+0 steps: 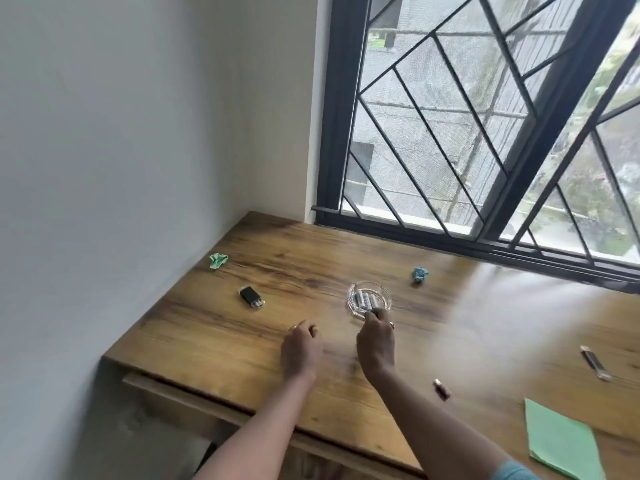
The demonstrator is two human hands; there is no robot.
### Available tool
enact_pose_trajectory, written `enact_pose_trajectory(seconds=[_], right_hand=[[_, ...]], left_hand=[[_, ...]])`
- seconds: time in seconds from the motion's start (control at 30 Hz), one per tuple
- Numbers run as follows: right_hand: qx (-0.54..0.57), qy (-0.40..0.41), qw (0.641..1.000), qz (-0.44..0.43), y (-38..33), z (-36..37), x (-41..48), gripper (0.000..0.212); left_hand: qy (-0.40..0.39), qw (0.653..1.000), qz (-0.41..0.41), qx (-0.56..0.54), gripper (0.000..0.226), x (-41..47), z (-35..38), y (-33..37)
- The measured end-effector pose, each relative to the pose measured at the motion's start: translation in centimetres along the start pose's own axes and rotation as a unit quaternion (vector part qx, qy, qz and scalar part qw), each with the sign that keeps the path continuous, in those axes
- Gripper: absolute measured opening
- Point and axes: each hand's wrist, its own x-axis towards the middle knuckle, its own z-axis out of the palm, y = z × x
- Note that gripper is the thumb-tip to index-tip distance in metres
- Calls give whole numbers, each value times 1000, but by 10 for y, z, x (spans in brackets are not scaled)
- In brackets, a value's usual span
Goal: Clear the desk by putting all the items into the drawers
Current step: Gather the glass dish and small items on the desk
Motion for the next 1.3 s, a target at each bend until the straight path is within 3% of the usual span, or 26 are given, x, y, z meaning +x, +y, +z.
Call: enact_pose_trajectory(seconds=[0.23, 0.37, 0.47, 0.6, 0.7, 0.77, 0.83, 0.9, 0.97, 1.03, 1.1, 1.13, 1.2, 1.3], right_hand=[[-3, 45, 999, -9, 26, -7, -107, 16], [-79, 54, 991, -93, 53, 1, -175, 29], [-129, -12, 981, -143, 68, 9, -217, 51], [-143, -113, 975, -127, 66, 7, -242, 59], [-171, -109, 974, -101, 61, 11, -240, 61], [-191, -76, 974, -99, 59, 17, -241, 61], [-191, -44, 977, -88, 55, 25, -241, 60], [-201, -33, 977, -69, 45, 29, -239, 61], [-214, -26, 975, -53, 37, 30, -237, 60], [-225, -30, 973, -40, 32, 30, -238, 63], [-228, -30, 973, -30, 28, 31, -242, 63], [-228, -27, 973, -24, 27, 31, -246, 62], [-234, -29, 972, -16, 26, 30, -254, 60], [-249, -44, 967, -11, 22, 26, -267, 61]], left_hand=[[26, 1000, -6, -14, 25, -88, -29, -26], [-65, 982, 142, 107, 36, -142, -30, -56], [-52, 970, 194, 137, 41, -169, -28, -82], [-68, 985, 98, 123, 47, -188, -39, -106], [-87, 991, -98, 42, 52, -183, -44, -115], [-123, 956, -251, -92, 52, -173, -39, -125], [-136, 896, -352, -232, 55, -165, -37, -126], [-82, 849, -418, -313, 59, -157, -36, -124], [23, 847, -441, -296, 67, -152, -36, -113], [85, 912, -336, -222, 74, -150, -37, -104], [97, 973, -172, -118, 65, -152, -26, -111], [93, 988, -107, -67, 57, -154, -23, -115], [100, 994, 23, 25, 47, -156, -22, -126], [50, 965, 207, 156, 44, -159, -34, -144]])
